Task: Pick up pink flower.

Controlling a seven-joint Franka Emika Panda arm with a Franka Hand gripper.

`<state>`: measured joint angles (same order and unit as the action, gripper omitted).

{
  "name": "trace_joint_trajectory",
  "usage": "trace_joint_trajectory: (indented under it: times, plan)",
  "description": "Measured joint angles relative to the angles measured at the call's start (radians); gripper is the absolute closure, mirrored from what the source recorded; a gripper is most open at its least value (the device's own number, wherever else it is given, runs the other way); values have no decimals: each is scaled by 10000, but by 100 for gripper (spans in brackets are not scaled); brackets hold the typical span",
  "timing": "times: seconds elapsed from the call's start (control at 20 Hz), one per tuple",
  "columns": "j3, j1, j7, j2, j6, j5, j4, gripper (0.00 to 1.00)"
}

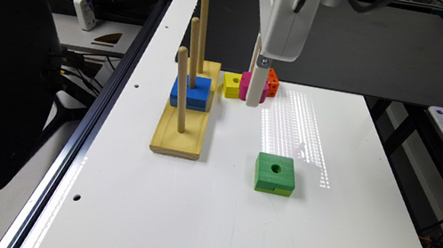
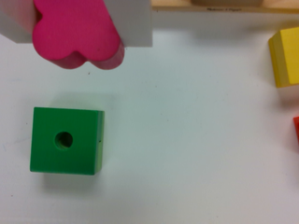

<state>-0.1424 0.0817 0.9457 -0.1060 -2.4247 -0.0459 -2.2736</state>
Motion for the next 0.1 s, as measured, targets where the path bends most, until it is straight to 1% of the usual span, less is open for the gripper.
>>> trace_joint_trajectory:
  times: [0.1]
  plan:
    - [0,-1,2,223,168,-1,13,100]
